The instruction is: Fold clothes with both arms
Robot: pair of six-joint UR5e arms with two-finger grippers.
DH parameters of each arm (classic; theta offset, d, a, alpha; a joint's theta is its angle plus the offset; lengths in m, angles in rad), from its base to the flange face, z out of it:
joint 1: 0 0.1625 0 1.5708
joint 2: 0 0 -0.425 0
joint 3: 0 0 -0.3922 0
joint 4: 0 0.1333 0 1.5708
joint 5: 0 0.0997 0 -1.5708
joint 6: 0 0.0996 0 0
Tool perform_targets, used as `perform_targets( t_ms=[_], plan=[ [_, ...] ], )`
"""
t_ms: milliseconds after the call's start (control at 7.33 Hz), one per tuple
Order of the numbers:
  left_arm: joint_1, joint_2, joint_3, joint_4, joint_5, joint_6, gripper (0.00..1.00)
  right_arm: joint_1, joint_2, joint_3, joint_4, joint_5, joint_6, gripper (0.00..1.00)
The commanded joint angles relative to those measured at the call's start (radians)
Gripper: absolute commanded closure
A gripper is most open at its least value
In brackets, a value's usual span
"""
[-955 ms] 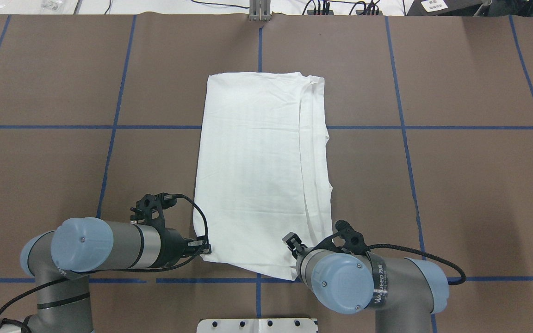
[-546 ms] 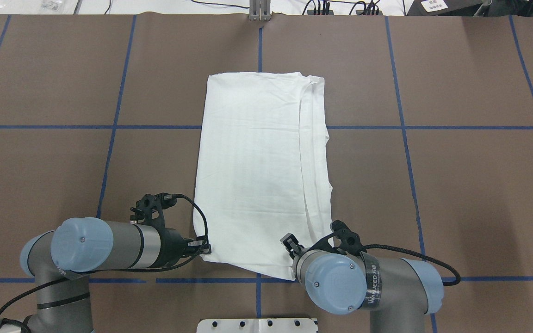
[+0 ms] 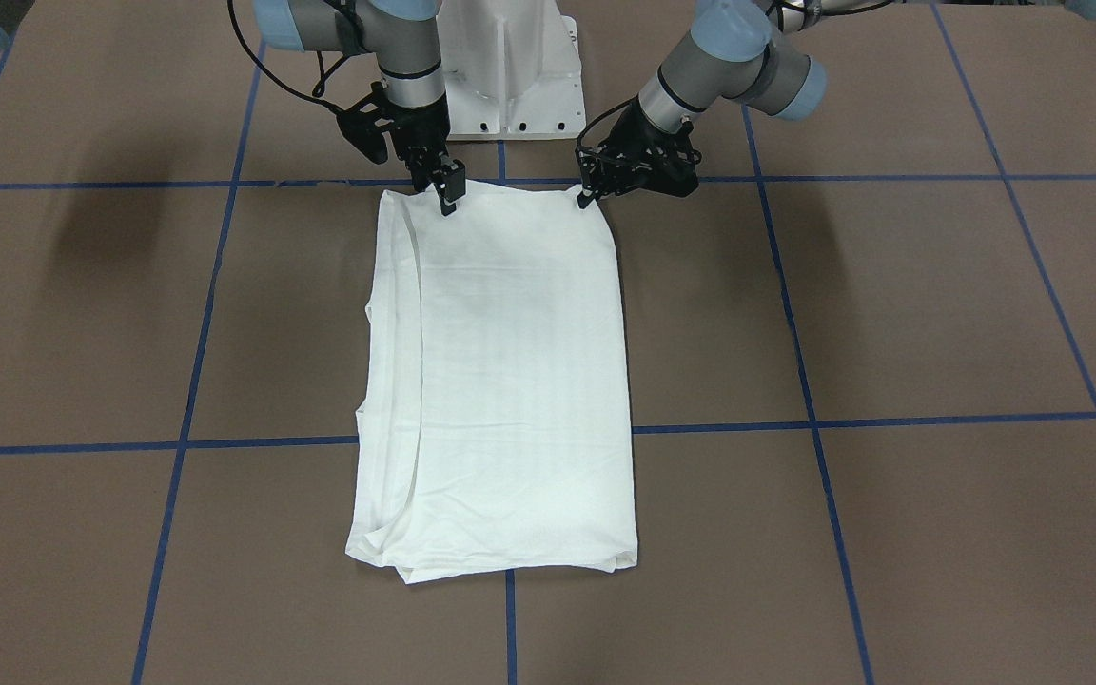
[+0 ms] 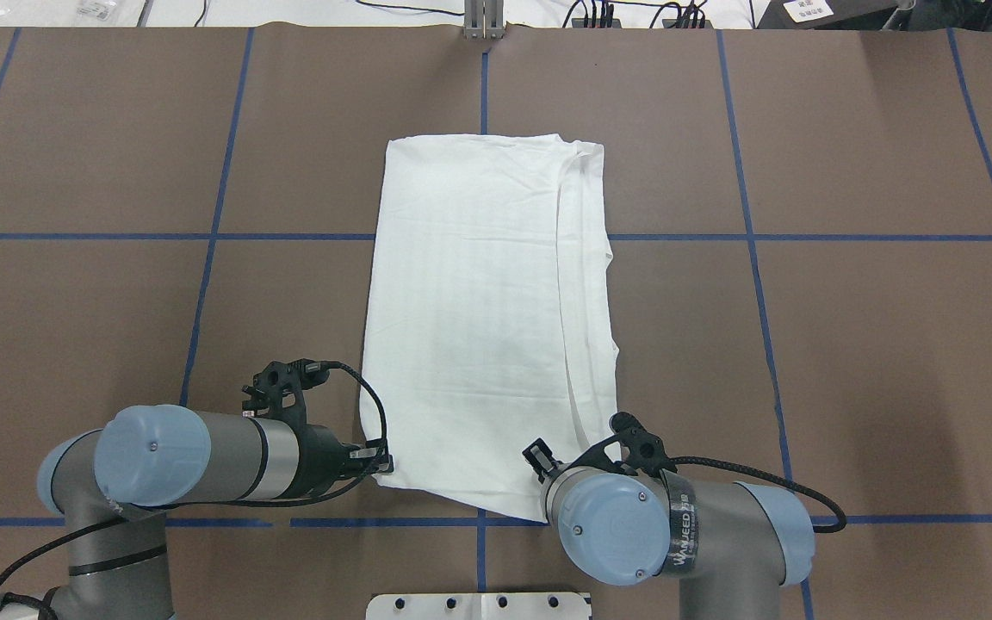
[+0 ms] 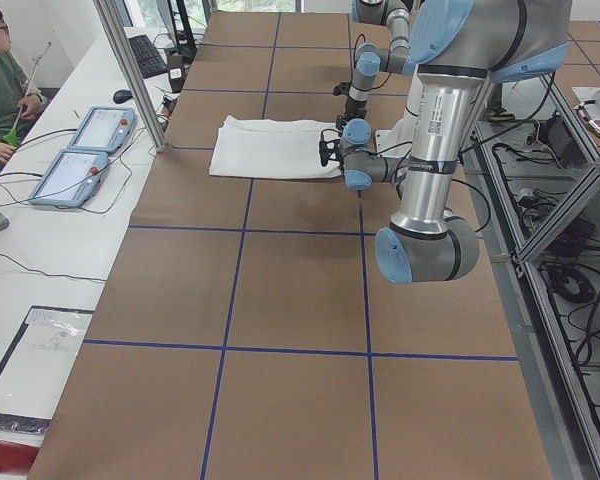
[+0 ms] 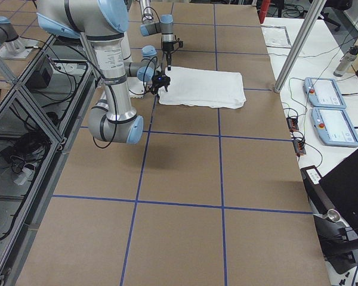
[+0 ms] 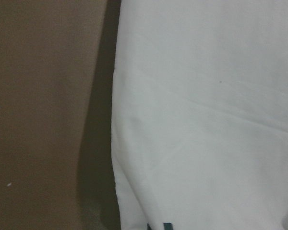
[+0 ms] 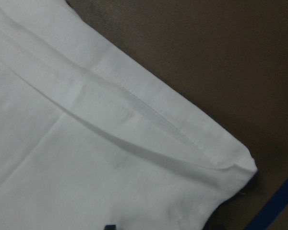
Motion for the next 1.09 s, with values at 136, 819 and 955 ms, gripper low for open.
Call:
perform_targets(
  t_ms=[136,819,955],
  plan=[
    [0.0,0.0,-0.002,0.0,0.0,0.0,1.0,-0.001,0.005,0.0,0.0,0.0,0.0,0.56],
    [-0.002,0.003,-0.038,0.005,-0.003,0.0,1.0,0.001,0.004,0.022,-0.005,0.014,-0.015,1.0],
    [-0.003,0.012,-0.071,0.009,-0.006,0.0,1.0,0.001,0.001,0.075,-0.062,0.026,-0.018,1.0]
  ],
)
